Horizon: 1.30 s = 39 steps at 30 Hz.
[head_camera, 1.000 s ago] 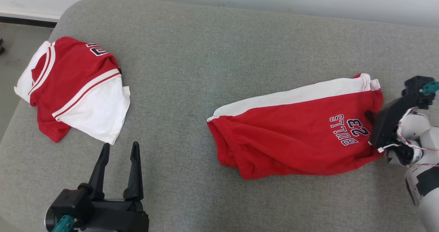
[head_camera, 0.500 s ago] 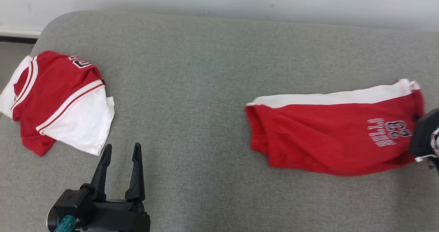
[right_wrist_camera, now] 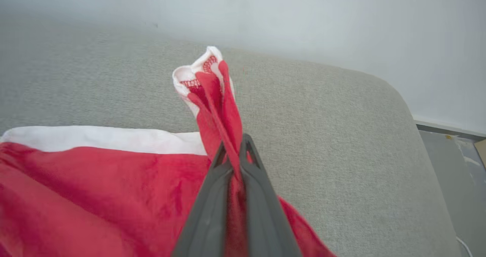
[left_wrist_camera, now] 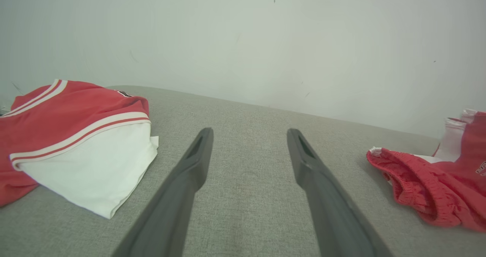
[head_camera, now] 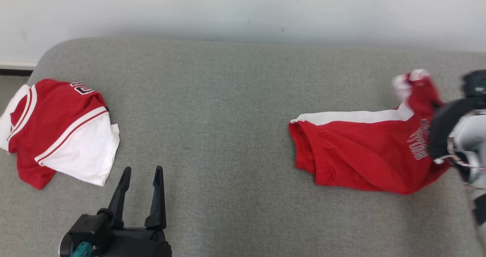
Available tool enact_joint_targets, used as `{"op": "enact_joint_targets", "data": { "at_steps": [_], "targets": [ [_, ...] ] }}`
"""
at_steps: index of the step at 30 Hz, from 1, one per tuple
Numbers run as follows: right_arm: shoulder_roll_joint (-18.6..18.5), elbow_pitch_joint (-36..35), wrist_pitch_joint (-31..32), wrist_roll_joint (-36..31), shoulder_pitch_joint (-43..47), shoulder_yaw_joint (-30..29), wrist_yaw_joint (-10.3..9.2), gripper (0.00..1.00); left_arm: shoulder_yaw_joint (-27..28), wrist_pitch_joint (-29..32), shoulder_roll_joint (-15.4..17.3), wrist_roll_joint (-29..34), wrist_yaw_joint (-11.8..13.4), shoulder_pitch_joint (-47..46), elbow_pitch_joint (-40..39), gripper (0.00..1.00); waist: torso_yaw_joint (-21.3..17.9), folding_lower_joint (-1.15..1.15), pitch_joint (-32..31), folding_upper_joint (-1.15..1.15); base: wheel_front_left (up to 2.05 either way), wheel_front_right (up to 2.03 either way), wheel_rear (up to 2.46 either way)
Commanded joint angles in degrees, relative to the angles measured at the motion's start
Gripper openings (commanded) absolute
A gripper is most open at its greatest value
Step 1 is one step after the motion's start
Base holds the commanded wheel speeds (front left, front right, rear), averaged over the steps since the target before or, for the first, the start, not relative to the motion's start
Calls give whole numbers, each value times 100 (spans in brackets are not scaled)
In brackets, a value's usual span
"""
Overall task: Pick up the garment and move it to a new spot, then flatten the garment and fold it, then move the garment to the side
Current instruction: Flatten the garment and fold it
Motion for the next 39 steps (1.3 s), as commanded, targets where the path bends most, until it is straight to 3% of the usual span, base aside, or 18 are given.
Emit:
{"op": "enact_joint_targets", "data": {
  "at_steps": [1,8,14,27,28,29,36,39],
  "targets": [
    [42,-88,52,59,65,50,-15,0,-10,-4,-2,-24,-6,82,12,100,-24,0,-64,0,0,0,0],
    [684,-508,580,430,101,656,-15,0,-113,-4,0,-95,-18,200,54,100,57,0,-207,0,0,0,0],
    [1201,-64,624,457,-56,750,-15,0,-179,-4,0,-127,-12,183,74,100,241,0,-213,0,0,0,0],
    [1844,913,313,223,-243,591,-14,0,-250,-4,-1,-234,77,117,30,100,434,0,-59,0,0,0,0],
    [1876,967,271,249,-266,584,-14,77,-255,-4,-1,-236,85,111,35,100,431,0,-54,0,0,0,0],
    [1918,1003,223,347,-292,551,-14,100,-256,-4,-2,-244,91,99,42,100,425,0,-50,0,0,0,0],
    [2024,817,7,1498,-473,633,-14,100,-226,-4,-2,-238,86,60,52,100,307,0,-72,0,0,0,0],
    [1690,525,-349,1636,-496,625,-14,100,-202,-4,-2,-209,89,58,40,100,220,0,-111,0,0,0,0]
  ]
}}
